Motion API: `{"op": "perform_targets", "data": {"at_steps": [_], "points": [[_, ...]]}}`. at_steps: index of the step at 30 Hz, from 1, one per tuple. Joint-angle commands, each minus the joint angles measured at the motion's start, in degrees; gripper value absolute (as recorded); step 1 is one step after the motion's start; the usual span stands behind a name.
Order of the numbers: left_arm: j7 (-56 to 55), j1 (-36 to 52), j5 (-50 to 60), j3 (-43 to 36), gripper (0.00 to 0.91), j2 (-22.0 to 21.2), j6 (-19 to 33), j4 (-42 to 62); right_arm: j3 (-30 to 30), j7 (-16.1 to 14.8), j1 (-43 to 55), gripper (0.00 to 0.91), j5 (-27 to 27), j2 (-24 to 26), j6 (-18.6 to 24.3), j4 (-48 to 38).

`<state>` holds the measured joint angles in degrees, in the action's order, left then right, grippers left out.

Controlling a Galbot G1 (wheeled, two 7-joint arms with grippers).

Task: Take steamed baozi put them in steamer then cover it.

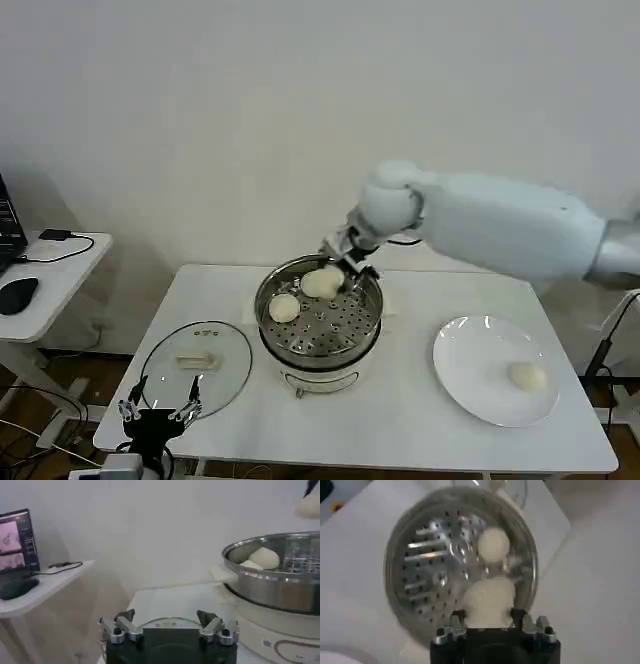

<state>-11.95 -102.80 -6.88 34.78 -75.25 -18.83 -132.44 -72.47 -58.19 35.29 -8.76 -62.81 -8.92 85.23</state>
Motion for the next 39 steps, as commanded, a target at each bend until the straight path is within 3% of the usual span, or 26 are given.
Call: {"op": "perform_targets", "data": {"at_steps": [1, 8, 13, 28, 36, 39], "points": [[0.02, -0.21, -0.24, 0.31, 0.907, -0.32, 0.1, 0.02, -4.08, -0.87, -1.7, 0.645, 4.39, -6.5, 10.6, 0.2], [0.0, 0.06, -0.3, 0.3, 0.907, -0.41, 0.16, 0.57, -4.72, -0.8, -3.39, 0.655, 6.93, -6.18, 14.88, -0.29], [0.01, 0.44, -0.48, 0.27, 0.907, -0.47, 0.21, 0.96, -4.33, -0.32, -4.54, 0.645, 12.78, -6.63, 17.61, -1.82], [0.03, 1.08, -0.72, 0.28, 0.907, -0.35, 0.28, 1.63, -4.32, -0.06, -5.86, 0.645, 13.34, -6.74, 18.83, -3.9], [0.01, 1.1, -0.72, 0.26, 0.907, -0.4, 0.27, 1.7, -4.37, -0.27, -6.66, 0.695, 13.45, -6.6, 18.9, -3.74], [0.01, 1.11, -0.72, 0.23, 0.907, -0.42, 0.27, 1.7, -4.37, -0.34, -6.62, 0.756, 13.53, -6.48, 19.05, -3.71]]}}
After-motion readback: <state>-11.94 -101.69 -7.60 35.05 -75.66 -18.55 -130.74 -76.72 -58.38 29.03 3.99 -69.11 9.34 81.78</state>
